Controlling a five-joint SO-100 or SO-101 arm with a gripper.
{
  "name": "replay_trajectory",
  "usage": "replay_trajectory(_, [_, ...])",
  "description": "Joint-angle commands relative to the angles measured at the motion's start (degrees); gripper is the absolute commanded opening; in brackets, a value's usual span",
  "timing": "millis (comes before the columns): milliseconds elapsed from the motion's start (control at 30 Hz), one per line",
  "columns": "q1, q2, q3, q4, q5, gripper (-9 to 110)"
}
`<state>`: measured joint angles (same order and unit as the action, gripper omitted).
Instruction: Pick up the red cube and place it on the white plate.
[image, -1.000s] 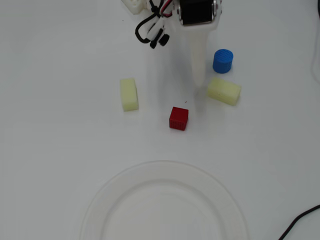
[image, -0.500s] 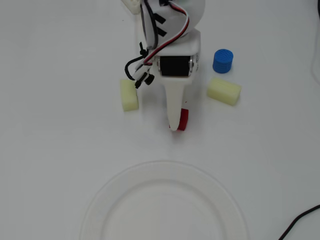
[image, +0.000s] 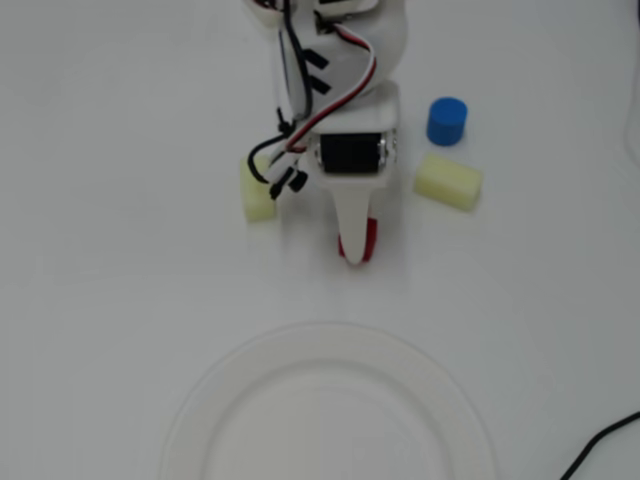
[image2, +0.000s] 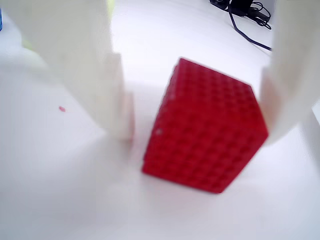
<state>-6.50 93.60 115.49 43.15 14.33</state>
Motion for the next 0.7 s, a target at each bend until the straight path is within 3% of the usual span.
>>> replay_trajectory(0, [-0.4, -0.5, -1.2, -0.8, -0.4, 4])
replay_trajectory(267, [0.0, 2.9, 0.1, -0.9, -1.6, 0])
replay_trajectory(667, [-0.1, 46.4, 26.8, -23.0, -12.7, 0])
